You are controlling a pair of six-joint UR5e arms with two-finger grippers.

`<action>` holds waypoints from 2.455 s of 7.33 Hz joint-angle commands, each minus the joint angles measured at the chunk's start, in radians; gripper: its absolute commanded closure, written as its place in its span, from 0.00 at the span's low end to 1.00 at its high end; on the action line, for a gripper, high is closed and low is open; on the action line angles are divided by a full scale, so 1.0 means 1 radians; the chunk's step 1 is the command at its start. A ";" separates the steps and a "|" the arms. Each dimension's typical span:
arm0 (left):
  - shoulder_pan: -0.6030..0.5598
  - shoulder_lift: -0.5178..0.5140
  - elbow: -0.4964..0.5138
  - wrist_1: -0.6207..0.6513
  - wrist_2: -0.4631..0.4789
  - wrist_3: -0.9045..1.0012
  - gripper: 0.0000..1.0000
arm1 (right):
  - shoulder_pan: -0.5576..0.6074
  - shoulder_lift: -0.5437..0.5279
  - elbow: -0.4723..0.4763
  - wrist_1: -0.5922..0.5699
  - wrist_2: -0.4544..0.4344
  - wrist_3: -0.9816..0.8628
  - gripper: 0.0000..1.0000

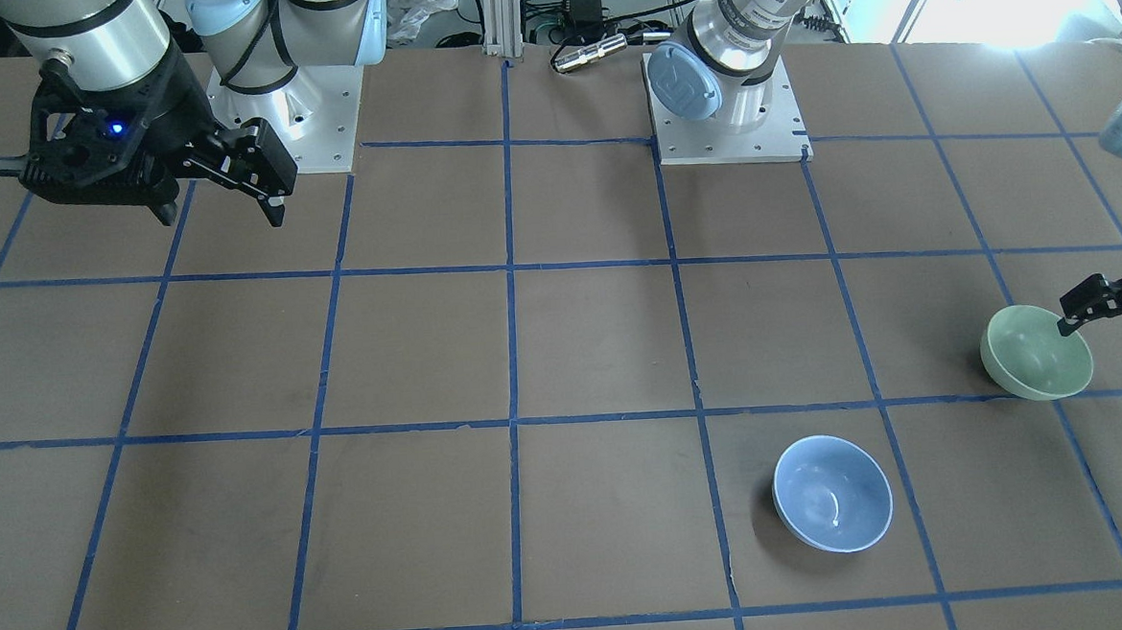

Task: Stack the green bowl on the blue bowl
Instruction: 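Lower the left gripper and grasp the pale green bowl's rim, then lift the green bowl with the left gripper and carry it over the blue bowl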

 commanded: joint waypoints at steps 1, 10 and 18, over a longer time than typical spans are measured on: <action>0.002 -0.055 0.005 0.037 -0.006 0.010 0.12 | 0.000 0.000 0.000 0.001 0.000 0.001 0.00; -0.040 -0.005 0.133 -0.179 -0.069 0.044 0.95 | 0.000 0.000 0.000 -0.001 0.000 0.001 0.00; -0.483 -0.032 0.223 -0.211 -0.136 -0.581 0.95 | 0.000 0.000 0.000 0.001 0.000 0.001 0.00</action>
